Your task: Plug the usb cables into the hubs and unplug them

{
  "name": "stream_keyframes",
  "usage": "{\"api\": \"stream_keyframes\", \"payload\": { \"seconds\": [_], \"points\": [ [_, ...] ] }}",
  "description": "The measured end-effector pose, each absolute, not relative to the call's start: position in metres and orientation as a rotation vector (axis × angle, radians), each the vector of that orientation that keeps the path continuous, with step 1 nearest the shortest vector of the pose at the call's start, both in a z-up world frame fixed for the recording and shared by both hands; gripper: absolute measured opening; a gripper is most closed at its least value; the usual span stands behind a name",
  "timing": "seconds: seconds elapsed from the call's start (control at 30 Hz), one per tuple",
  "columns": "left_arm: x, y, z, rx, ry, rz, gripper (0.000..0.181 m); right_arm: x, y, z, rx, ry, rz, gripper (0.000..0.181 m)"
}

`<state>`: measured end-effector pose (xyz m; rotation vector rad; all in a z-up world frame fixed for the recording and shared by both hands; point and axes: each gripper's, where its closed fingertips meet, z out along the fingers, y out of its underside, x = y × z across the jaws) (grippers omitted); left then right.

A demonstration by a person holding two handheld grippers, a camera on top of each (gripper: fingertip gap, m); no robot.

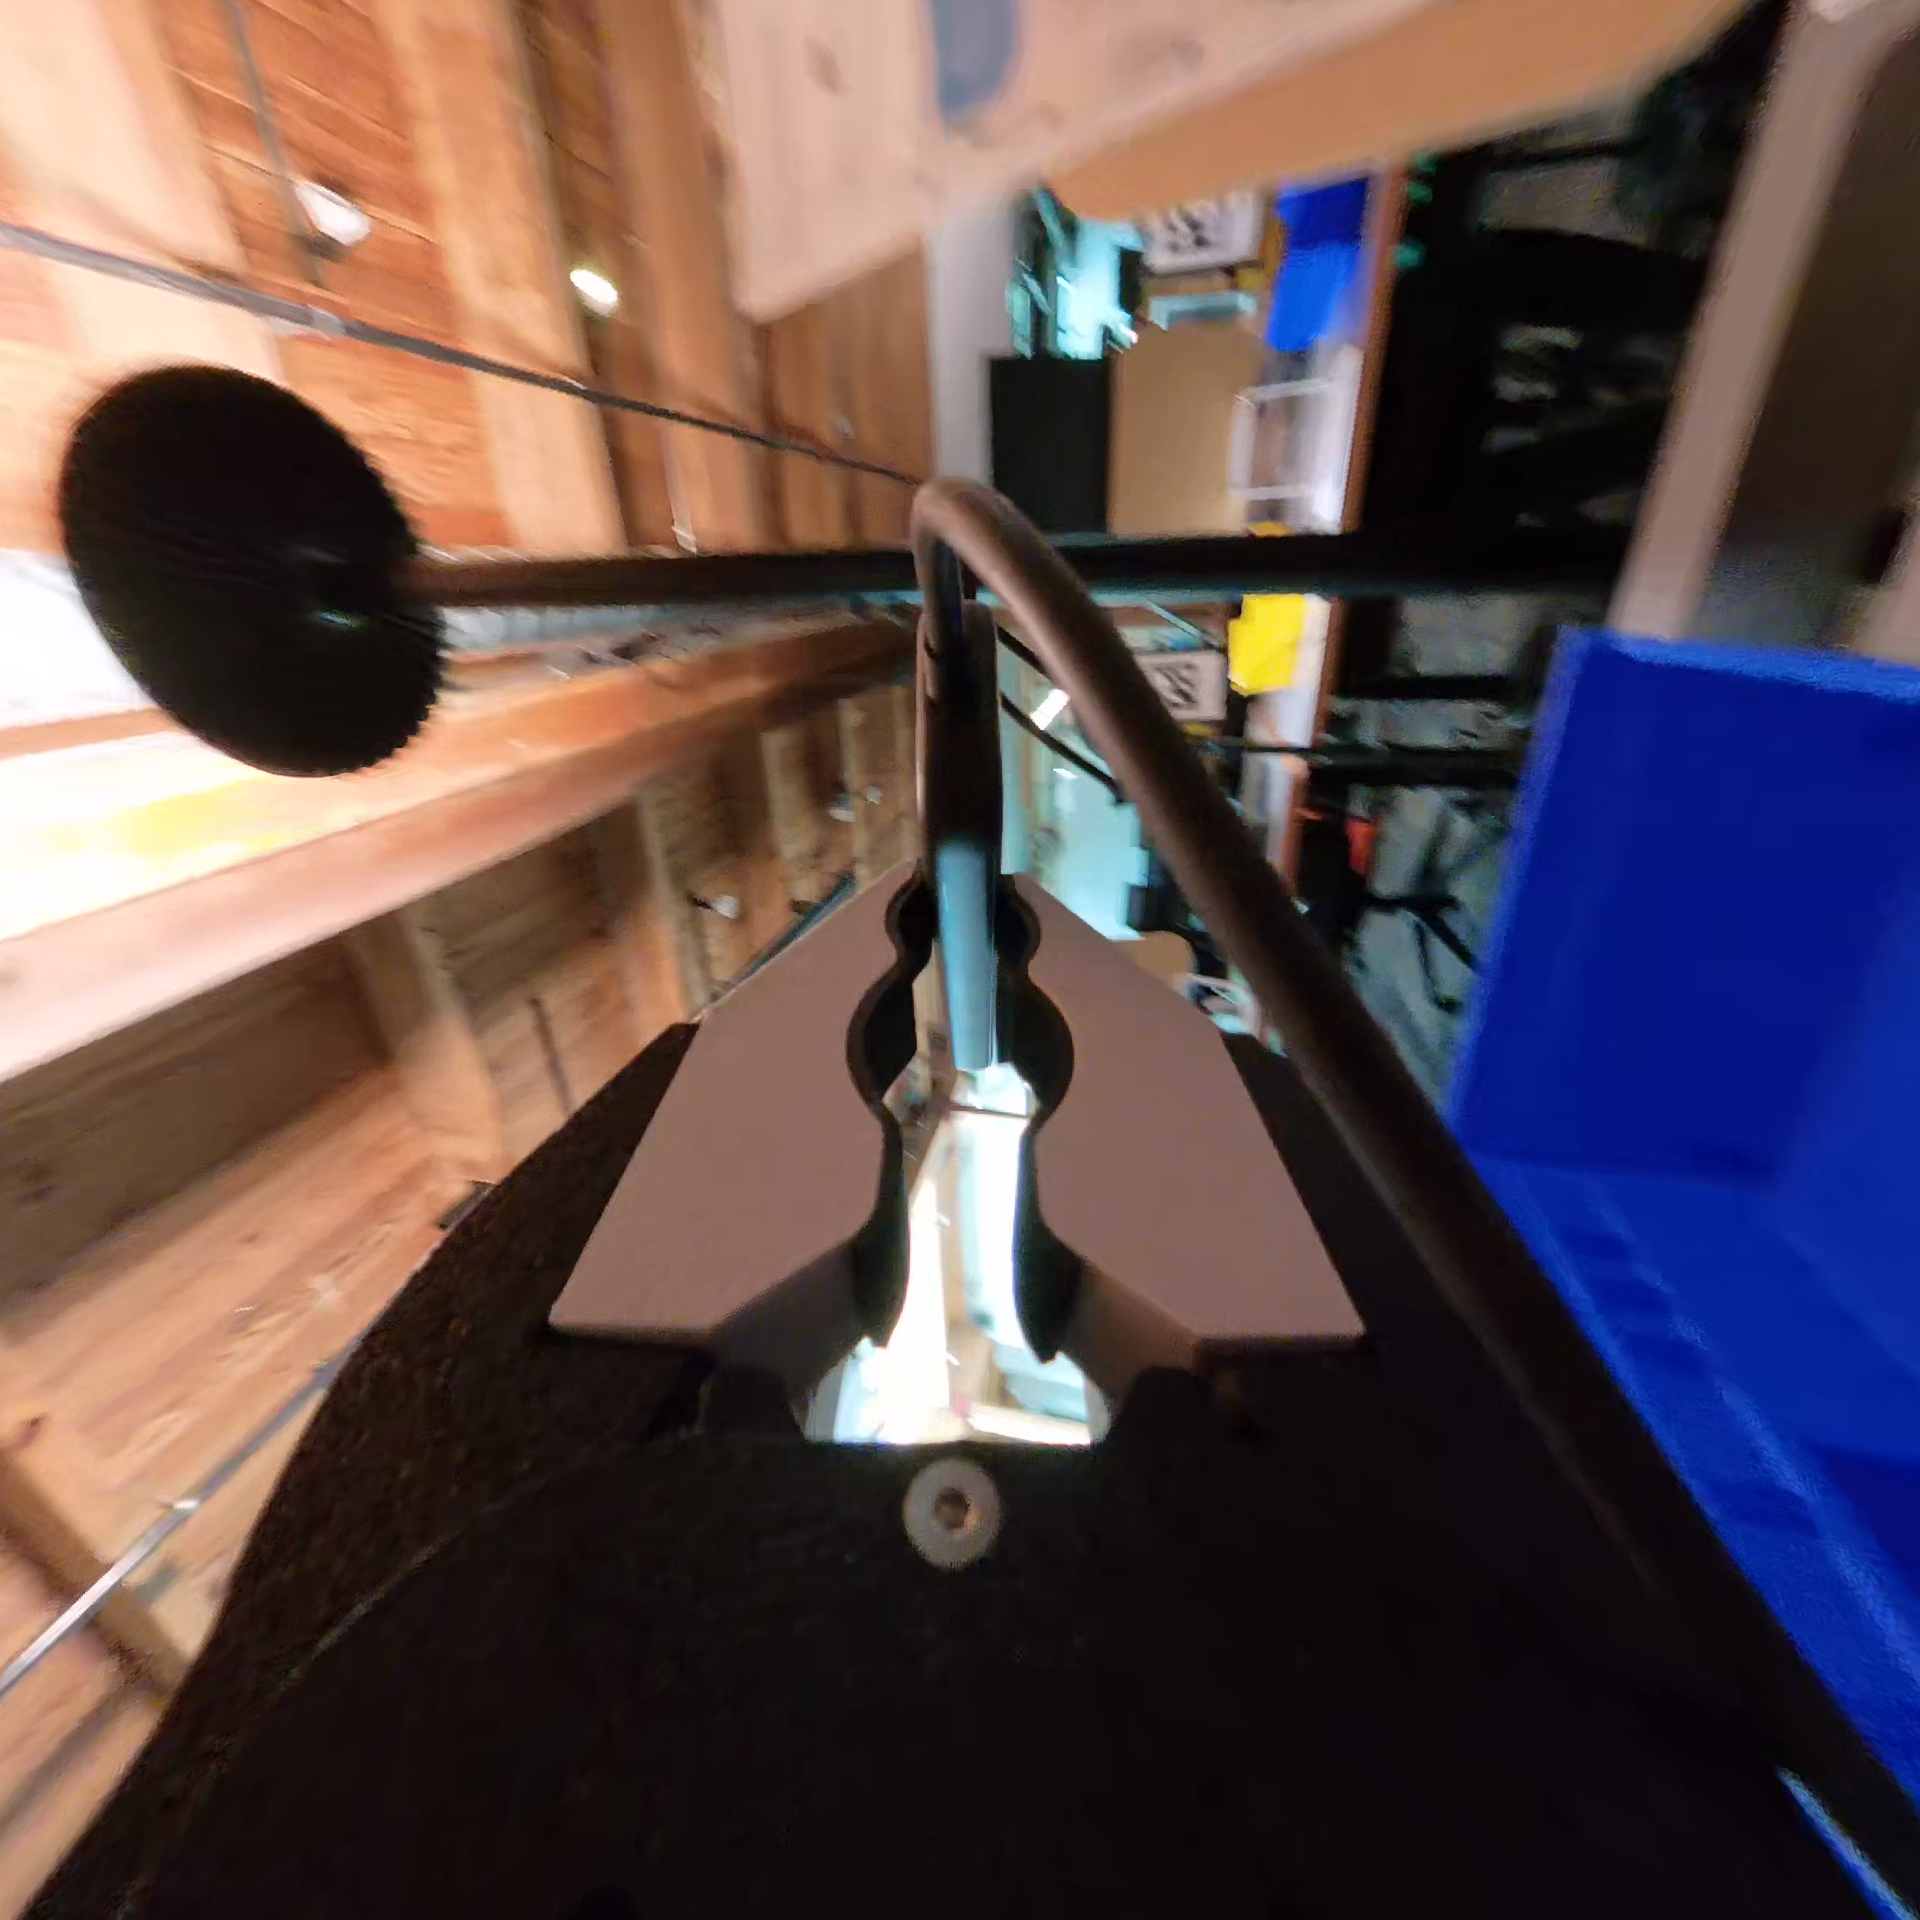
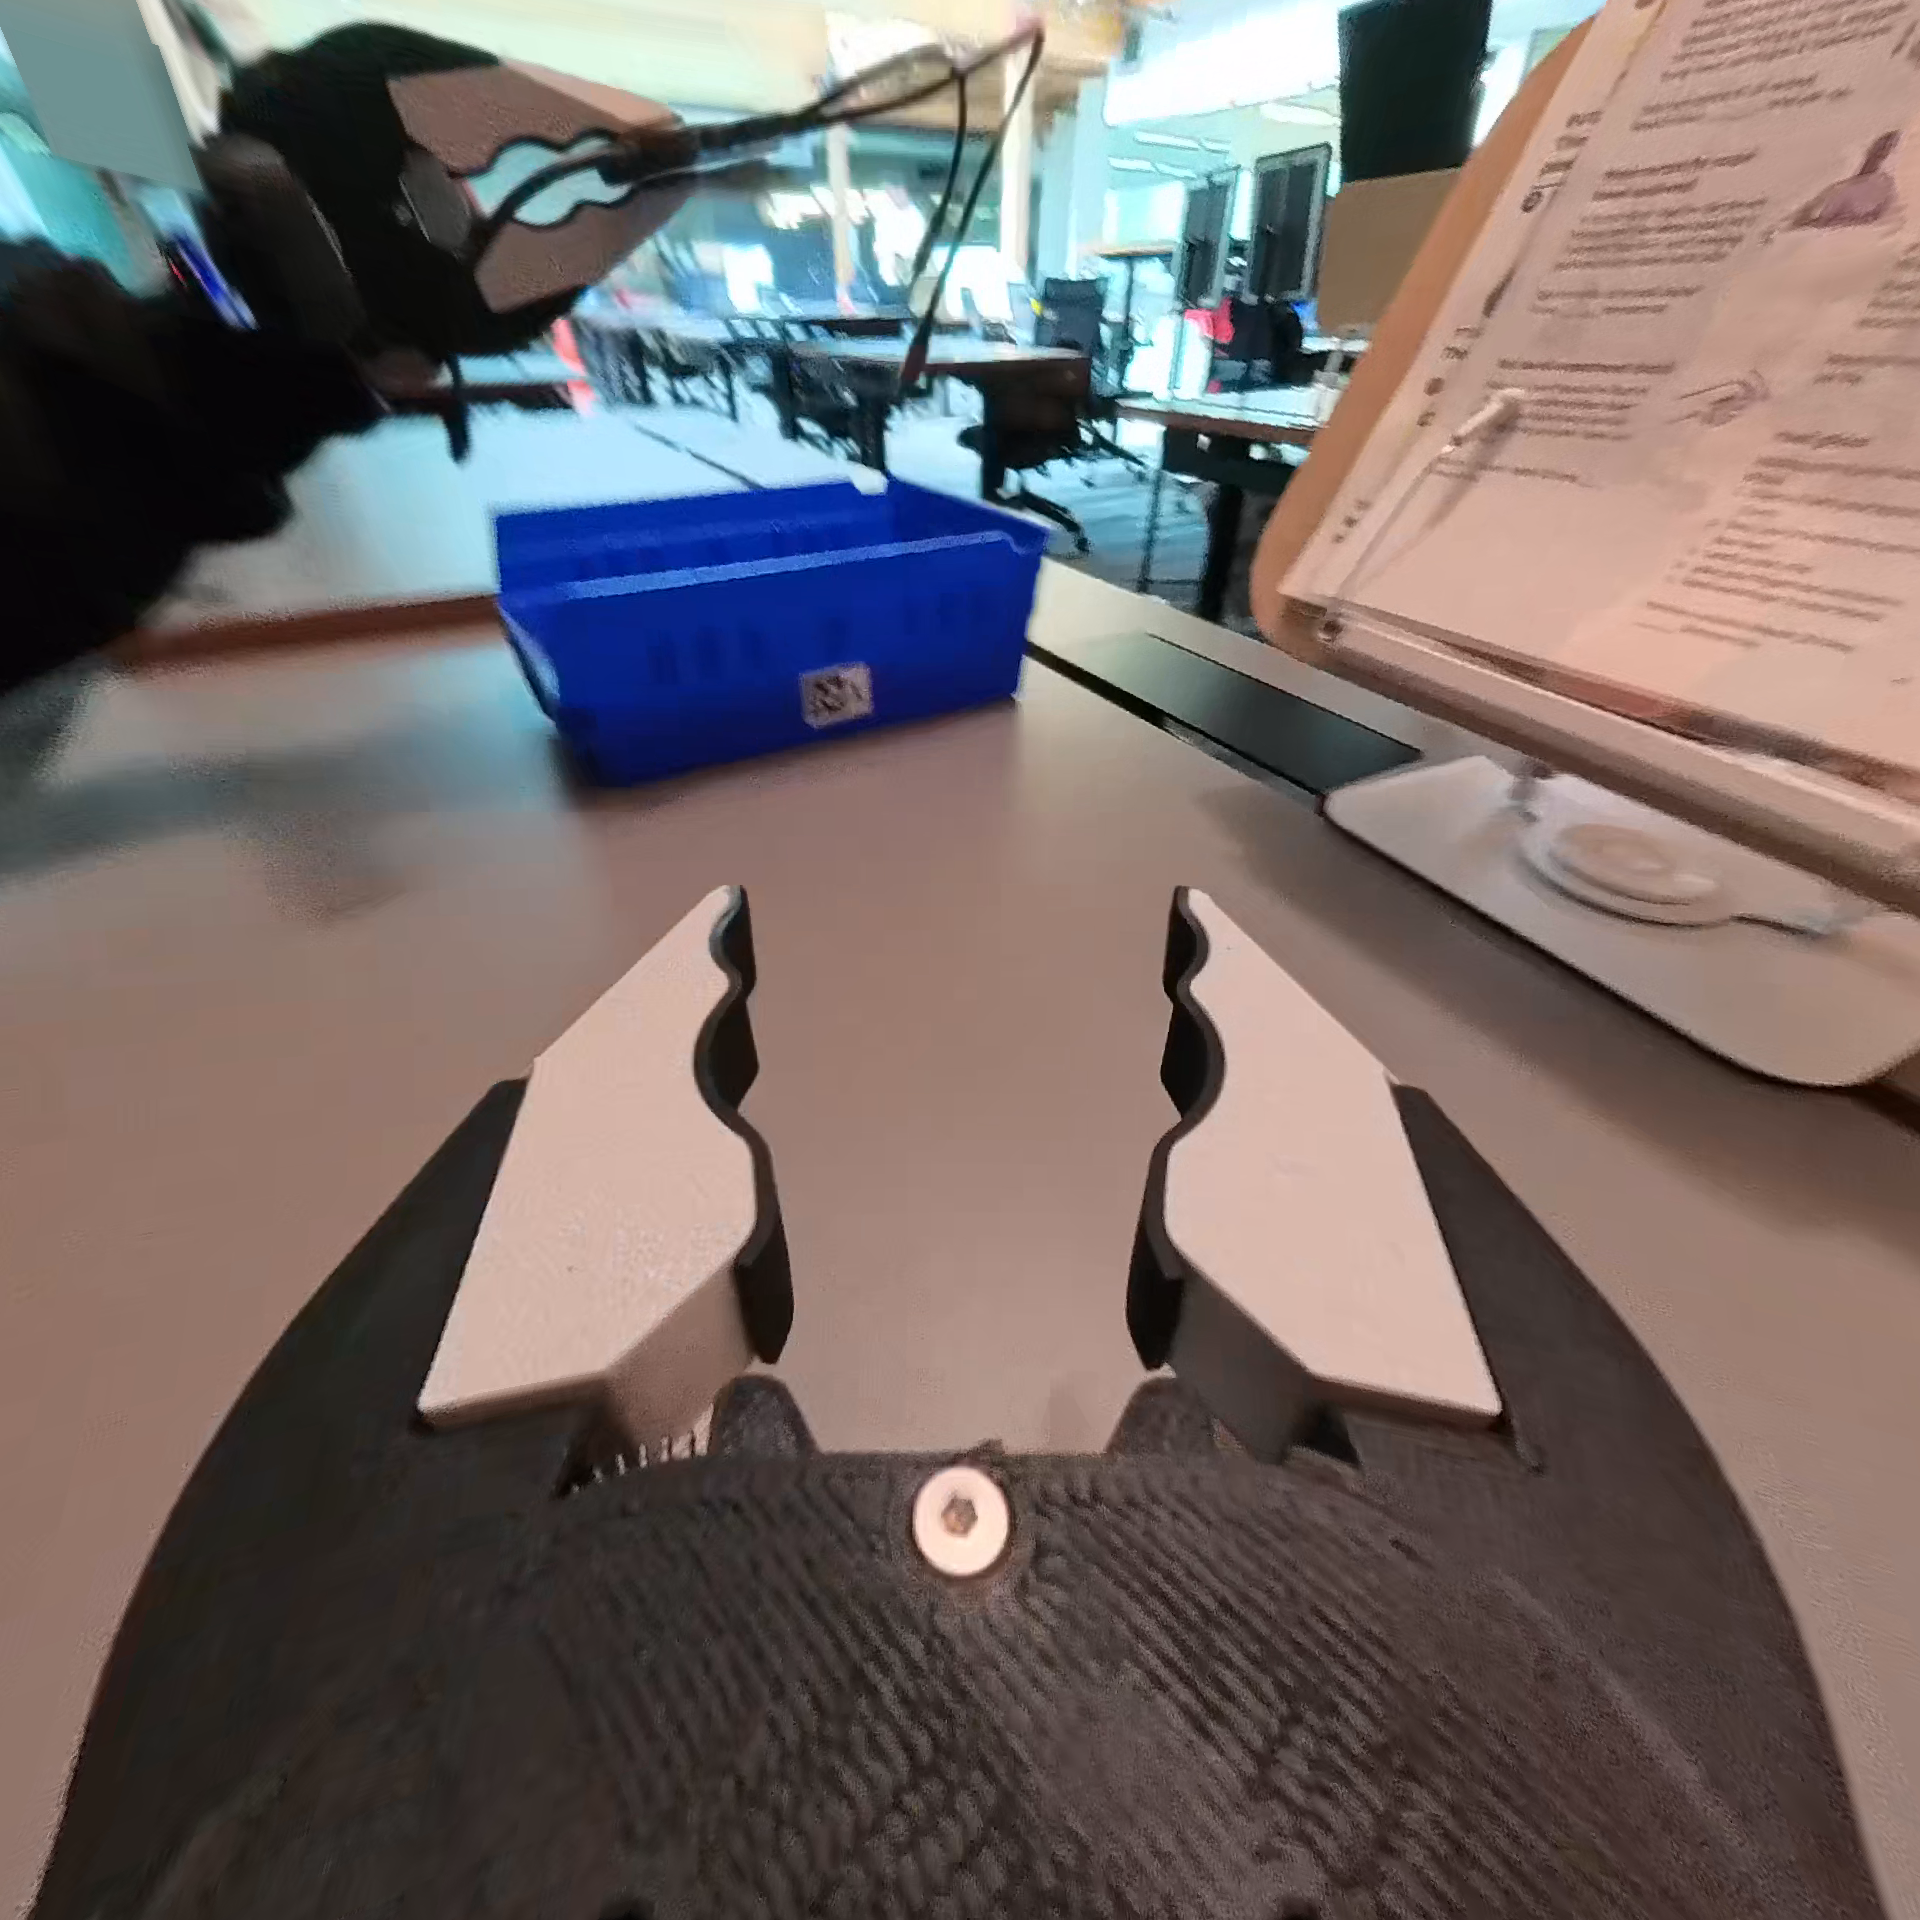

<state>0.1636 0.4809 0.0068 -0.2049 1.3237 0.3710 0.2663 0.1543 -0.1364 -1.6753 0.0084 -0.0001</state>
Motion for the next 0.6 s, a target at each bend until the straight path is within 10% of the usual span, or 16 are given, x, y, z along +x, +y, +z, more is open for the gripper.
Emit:
{"api": "stream_keyframes", "payload": {
  "seconds": [0.23, 0.6],
  "points": [
    [0.165, 0.328, 0.087, 0.138, 1.178, 0.244, 0.008, 0.215, 0.149, -0.081, -1.486, 0.088, 0.531, 0.089],
    [0.216, 0.161, -0.040, 0.523, 1.301, 0.090, 0.009, 0.195, 0.148, -0.065, -1.337, 0.146, 0.783, 0.067]
  ]
}}
